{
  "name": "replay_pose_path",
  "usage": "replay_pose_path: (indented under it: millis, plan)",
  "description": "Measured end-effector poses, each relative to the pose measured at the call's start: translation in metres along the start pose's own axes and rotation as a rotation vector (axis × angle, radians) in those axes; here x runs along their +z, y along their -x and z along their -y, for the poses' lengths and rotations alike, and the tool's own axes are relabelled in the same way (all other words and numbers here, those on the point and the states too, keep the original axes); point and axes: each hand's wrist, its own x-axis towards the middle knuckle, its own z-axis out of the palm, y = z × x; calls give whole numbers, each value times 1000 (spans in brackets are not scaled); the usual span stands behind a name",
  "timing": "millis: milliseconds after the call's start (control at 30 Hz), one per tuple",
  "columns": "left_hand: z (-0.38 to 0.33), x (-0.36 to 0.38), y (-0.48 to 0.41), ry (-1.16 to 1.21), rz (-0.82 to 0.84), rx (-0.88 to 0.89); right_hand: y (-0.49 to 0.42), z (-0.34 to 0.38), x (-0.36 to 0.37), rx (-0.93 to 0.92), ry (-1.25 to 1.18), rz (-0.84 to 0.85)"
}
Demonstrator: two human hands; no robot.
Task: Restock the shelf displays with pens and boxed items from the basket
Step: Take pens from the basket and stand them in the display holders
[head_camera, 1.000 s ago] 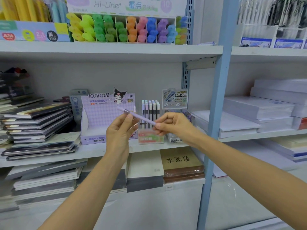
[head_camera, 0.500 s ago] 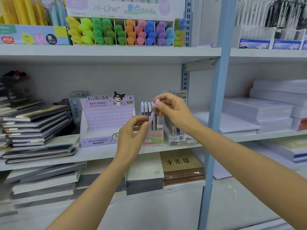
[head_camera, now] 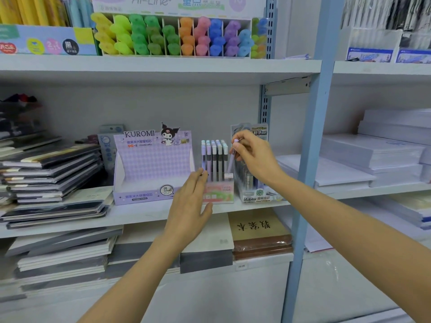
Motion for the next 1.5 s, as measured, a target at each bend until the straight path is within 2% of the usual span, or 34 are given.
replay_pose_path:
  millis: [200, 433, 600, 700, 833, 967, 1033, 1133, 1200, 1333, 1500]
  plan:
    - [5, 5, 3, 28, 14, 0, -6, -1, 1, 12, 73, 113]
    - [7, 9, 3, 27, 0, -5, -3, -11, 16, -60, 187, -32]
    - [7, 12, 3, 23, 14, -22, 11, -17, 22, -11, 331, 90]
    - [6, 13, 2, 46, -3, -14, 30, -19, 27, -67, 343, 111]
    - [3, 14, 0, 43, -31, -3, 37, -24, 28, -108, 510, 147]
    - [-1, 18, -4, 3, -25, 31, 32, -29, 22, -103, 488, 174]
    - [-1, 19, -6, -20, -39, 42, 36, -31, 19, -116, 494, 151]
    - [-2, 23, -8, -78, -44, 41, 52, -42, 16, -108, 705, -4]
    - [-3, 27, -9, -67, -47, 34, 66, -52, 13, -17, 785, 33]
    - [-2, 31, -9, -4, -57, 32, 65, -67, -3, 28, 565, 277]
    - [0, 33, -11, 30, -56, 24, 45, -72, -4, -1, 444, 362]
